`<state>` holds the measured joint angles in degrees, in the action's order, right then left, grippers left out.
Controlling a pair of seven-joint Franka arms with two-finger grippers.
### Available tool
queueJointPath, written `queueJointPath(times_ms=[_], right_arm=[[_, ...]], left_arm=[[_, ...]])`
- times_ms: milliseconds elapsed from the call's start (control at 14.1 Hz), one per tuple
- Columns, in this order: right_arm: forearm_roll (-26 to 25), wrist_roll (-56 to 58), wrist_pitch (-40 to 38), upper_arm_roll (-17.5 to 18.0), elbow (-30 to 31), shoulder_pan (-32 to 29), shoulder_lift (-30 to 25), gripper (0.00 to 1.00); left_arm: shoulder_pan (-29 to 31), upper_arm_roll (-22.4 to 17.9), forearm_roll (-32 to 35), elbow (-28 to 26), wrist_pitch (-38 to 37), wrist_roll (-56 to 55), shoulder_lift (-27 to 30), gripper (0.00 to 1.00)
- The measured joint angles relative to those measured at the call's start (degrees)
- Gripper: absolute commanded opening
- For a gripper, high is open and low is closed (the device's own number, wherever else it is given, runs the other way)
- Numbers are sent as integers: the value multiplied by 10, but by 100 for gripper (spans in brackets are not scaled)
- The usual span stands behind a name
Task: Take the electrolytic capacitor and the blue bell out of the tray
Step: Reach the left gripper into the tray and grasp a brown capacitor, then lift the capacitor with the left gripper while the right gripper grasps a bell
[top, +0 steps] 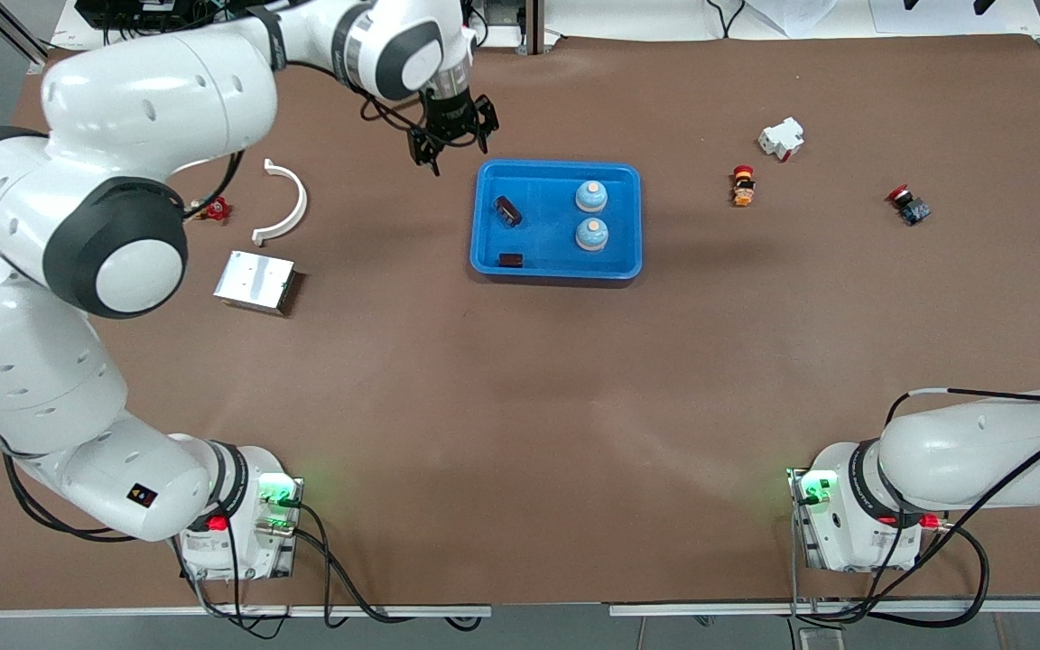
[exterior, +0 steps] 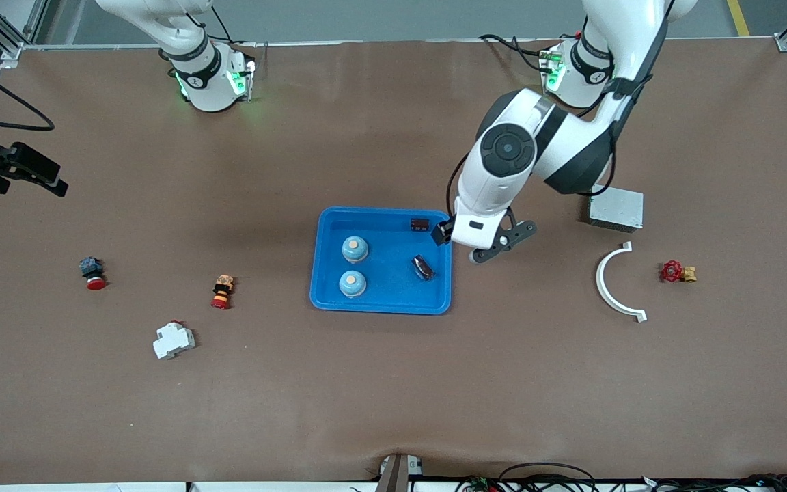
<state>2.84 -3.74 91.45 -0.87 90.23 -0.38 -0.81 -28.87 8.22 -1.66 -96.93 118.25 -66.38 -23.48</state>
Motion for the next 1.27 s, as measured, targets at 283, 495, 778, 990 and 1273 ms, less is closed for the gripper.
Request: queueJointPath(times_ms=[283, 495, 778, 990, 1273], right_arm=[[4, -25, 54, 4, 69, 32, 4, 100], [4, -99, 126, 7, 127, 85, 29, 100], [31, -208, 232, 9, 152, 157, 101, 100], [52, -262, 297, 9, 156, 189, 148, 100], [53, -360, 410, 9, 180, 255, 198, 100]], left_arm=[[-16, 0, 0, -79, 166, -58, -10, 100], [-35, 0, 0, -101, 260, -92, -48, 86], [-54, -1, 0, -36, 302, -137, -127, 81], [-54, -3, 0, -1, 301, -139, -165, 72], [-55, -3, 5, 3, 300, -139, -179, 72]])
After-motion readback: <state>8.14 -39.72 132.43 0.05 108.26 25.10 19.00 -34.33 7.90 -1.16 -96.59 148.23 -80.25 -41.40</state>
